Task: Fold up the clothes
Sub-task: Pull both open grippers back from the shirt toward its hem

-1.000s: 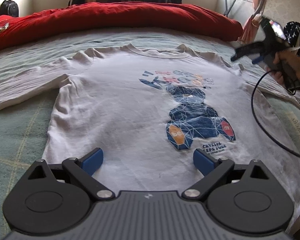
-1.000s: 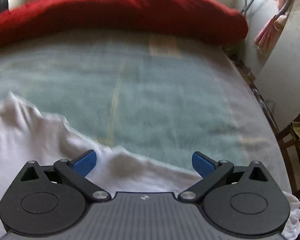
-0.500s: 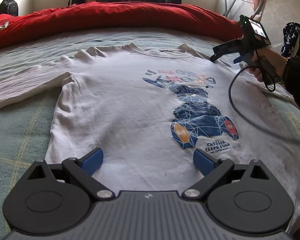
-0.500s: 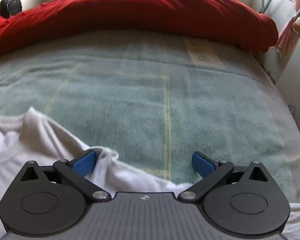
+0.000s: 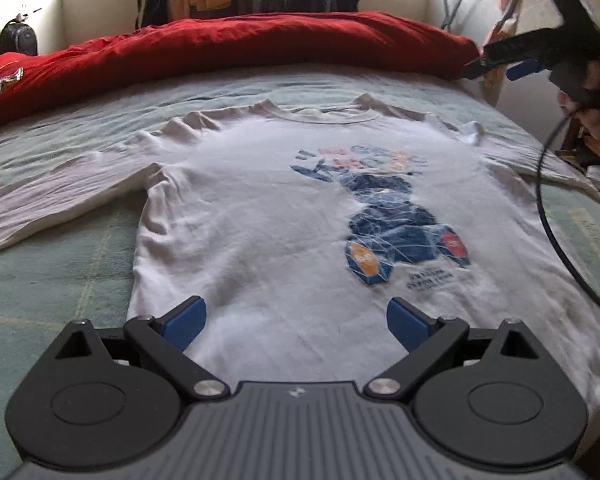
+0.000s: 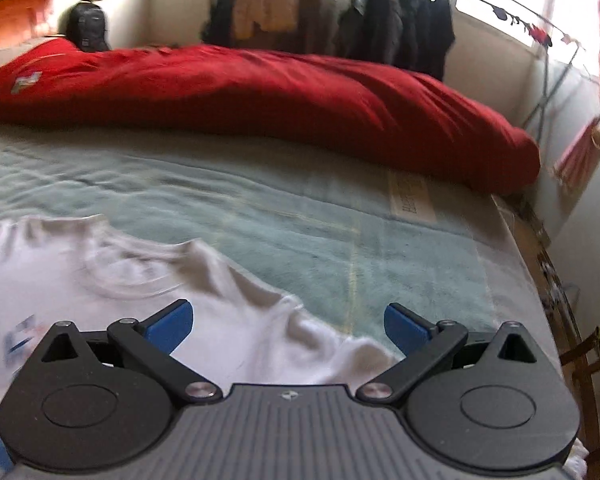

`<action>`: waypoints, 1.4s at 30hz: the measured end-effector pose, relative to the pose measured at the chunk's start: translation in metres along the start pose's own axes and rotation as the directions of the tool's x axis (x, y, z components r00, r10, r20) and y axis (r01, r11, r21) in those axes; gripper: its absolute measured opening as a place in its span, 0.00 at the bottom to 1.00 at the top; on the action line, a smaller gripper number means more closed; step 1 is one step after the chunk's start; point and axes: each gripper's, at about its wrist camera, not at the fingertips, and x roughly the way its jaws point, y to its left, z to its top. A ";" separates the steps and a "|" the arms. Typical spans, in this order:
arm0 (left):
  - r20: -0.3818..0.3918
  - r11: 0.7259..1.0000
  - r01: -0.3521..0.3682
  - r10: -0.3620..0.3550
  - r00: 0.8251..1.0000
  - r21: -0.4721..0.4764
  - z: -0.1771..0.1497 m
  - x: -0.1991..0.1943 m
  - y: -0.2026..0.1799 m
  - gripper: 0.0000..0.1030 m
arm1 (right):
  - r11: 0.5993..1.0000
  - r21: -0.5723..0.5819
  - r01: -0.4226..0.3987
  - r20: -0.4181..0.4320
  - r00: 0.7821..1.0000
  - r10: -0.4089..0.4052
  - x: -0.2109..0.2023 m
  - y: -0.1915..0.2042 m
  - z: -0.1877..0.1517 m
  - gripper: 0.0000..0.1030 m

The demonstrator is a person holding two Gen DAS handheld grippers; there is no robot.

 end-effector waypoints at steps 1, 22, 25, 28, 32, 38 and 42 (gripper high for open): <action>0.002 1.000 0.000 0.000 1.000 0.008 -0.002 -0.004 0.000 0.94 | 1.000 0.000 -0.028 0.000 1.000 0.028 -0.014 0.005 -0.009 1.00; -0.051 0.994 0.018 -0.012 0.999 0.107 -0.076 -0.050 0.002 0.95 | 0.991 0.025 -0.133 0.035 0.991 0.132 -0.090 0.121 -0.240 1.00; -0.016 0.993 0.017 -0.015 1.000 0.117 -0.068 -0.059 0.002 0.95 | 0.993 0.009 -0.119 0.041 0.992 0.118 -0.089 0.125 -0.241 1.00; 0.017 0.993 0.059 -0.061 0.998 0.102 -0.056 -0.052 -0.001 0.95 | 0.992 0.012 -0.123 0.036 0.992 0.123 -0.089 0.124 -0.240 1.00; -0.009 0.994 0.089 -0.088 0.996 0.059 -0.055 -0.032 -0.002 0.95 | 0.994 0.006 -0.111 0.050 0.993 0.110 -0.092 0.127 -0.244 1.00; -0.018 0.999 0.024 -0.024 1.000 0.028 -0.067 -0.051 0.010 0.95 | 0.990 0.000 -0.142 0.031 0.989 0.142 -0.106 0.127 -0.240 1.00; 0.031 0.999 -0.045 0.045 0.999 -0.012 -0.062 -0.076 0.024 0.95 | 0.970 -0.017 -0.241 0.100 0.965 0.242 -0.115 0.141 -0.218 1.00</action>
